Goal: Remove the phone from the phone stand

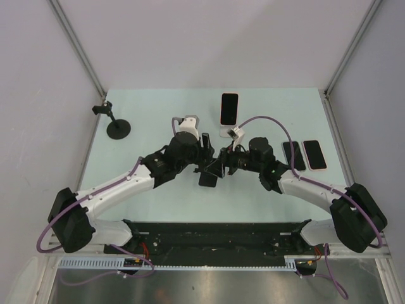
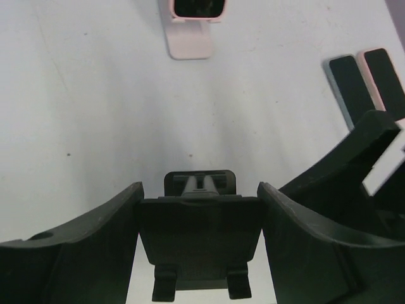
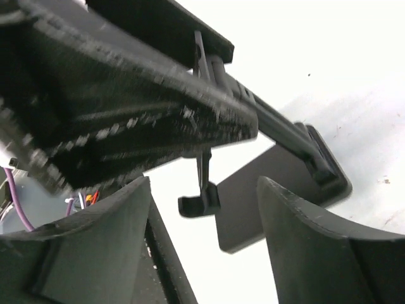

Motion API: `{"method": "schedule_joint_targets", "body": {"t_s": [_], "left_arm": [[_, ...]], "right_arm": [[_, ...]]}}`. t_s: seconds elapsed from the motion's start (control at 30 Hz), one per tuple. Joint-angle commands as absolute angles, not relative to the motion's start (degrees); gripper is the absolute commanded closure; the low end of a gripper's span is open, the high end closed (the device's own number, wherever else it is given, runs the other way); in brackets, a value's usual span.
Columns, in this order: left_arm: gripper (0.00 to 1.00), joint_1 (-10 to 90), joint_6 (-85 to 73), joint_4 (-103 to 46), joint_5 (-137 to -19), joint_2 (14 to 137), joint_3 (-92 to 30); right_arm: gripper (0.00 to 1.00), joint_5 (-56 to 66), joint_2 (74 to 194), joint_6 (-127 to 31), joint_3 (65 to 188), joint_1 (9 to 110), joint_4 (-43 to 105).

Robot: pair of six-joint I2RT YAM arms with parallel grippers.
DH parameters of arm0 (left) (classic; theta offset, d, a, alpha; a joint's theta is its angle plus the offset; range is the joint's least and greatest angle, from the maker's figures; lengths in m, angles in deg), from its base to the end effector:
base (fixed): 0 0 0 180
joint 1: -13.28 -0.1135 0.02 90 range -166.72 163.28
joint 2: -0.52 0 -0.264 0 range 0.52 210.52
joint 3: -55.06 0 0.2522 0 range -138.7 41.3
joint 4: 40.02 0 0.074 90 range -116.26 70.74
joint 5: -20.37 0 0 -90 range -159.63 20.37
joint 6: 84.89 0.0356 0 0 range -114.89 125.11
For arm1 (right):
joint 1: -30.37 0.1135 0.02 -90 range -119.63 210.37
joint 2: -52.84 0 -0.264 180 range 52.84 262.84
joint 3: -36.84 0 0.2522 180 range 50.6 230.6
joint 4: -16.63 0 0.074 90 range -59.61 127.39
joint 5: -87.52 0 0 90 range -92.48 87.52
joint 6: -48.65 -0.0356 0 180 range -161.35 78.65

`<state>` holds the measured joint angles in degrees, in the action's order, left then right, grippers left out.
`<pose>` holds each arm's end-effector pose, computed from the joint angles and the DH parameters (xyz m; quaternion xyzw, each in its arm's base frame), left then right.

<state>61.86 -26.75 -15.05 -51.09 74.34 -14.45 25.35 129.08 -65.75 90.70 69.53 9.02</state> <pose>0.2016 -0.2114 0.2954 0.0433 0.8544 -0.2160 0.4706 0.2162 0.1975 0.2470 -0.2443 0.7437 0.4739 0.4033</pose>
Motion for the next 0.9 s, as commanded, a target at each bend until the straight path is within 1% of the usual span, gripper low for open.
{"method": "schedule_joint_targets", "body": {"t_s": [0.0,0.03,0.13,0.23,0.3,0.4,0.5,0.63,0.87], "left_arm": [[0.81,55.59,-23.02,-16.06,-51.43,72.5,-16.18],[0.82,54.08,-21.19,-16.06,-51.53,72.33,-16.36],[0.82,47.05,-16.45,-16.06,-53.89,72.41,-17.76],[0.82,39.49,-10.48,-16.06,-56.0,73.99,-19.69],[0.82,34.32,-6.77,-15.97,-56.44,76.7,-22.05],[0.82,27.99,-1.23,-15.97,-60.31,80.31,-25.74],[0.81,23.93,4.73,-16.06,-61.37,85.67,-30.31],[0.82,20.85,9.49,-16.15,-61.19,93.83,-36.3],[0.8,15.66,11.17,-16.5,-66.81,104.47,-45.0]], "right_arm": [[0.23,23.89,126.23,-63.94,91.38,68.52,7.62],[0.17,23.54,125.88,-63.5,91.38,68.25,8.23],[0.09,22.75,124.73,-61.57,91.29,67.55,11.13],[0.05,21.87,123.24,-59.72,90.59,67.02,12.81],[0.04,20.82,122.02,-58.58,89.63,66.76,13.95],[0.02,20.63,120.87,-58.05,88.57,65.79,14.65],[0.02,21.07,120.16,-57.44,88.13,64.91,15.35],[0.02,20.81,119.2,-55.86,88.04,64.21,17.2],[0.02,21.07,119.11,-54.62,87.69,62.54,18.17]]}}
